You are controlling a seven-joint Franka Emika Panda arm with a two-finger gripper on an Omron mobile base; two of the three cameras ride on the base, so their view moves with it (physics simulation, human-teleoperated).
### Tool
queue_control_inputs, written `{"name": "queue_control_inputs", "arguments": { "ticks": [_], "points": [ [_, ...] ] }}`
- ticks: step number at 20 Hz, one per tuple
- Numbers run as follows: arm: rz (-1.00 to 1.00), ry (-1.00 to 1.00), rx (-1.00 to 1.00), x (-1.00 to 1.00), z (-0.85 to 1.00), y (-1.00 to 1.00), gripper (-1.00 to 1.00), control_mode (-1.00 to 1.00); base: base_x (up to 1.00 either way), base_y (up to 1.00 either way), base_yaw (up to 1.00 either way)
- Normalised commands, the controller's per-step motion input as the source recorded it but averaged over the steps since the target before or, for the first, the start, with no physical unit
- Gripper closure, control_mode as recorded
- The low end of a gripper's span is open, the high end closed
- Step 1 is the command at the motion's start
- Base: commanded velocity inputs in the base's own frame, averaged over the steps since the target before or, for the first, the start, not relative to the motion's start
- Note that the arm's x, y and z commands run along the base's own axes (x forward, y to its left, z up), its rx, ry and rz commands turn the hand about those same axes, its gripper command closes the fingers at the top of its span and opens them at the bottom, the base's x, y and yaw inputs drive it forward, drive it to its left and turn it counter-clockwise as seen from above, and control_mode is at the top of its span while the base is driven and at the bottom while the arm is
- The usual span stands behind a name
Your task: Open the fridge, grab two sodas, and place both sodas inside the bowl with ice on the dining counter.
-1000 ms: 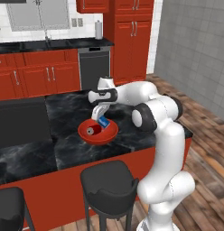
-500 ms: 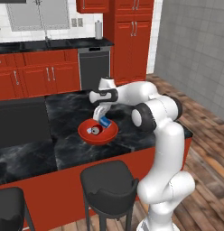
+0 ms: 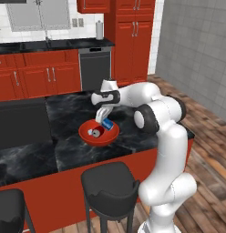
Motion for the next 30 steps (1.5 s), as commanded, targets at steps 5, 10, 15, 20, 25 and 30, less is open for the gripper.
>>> {"name": "queue_control_inputs", "arguments": {
  "ticks": [5, 10, 15, 20, 25, 30],
  "points": [
    [0.0, -0.02, 0.0, -0.35, -0.25, 0.14, -1.0, -1.0, 0.0, 0.0, 0.0],
    [0.0, -0.03, 0.0, -0.33, -0.09, 0.08, -1.0, -1.0, 0.0, 0.0, 0.0],
    [0.0, 0.0, 0.0, -0.27, 0.03, 0.03, -1.0, -1.0, 0.0, 0.0, 0.0],
    [0.0, -0.06, 0.0, -0.25, 0.31, 0.04, -1.0, -1.0, 0.0, 0.0, 0.0],
    [0.0, -0.12, 0.0, -0.17, 0.48, 0.08, -1.0, -1.0, 0.0, 0.0, 0.0],
    [0.0, -0.13, 0.0, -0.21, 0.34, 0.01, -1.0, -1.0, 0.0, 0.0, 0.0]
  ]
}}
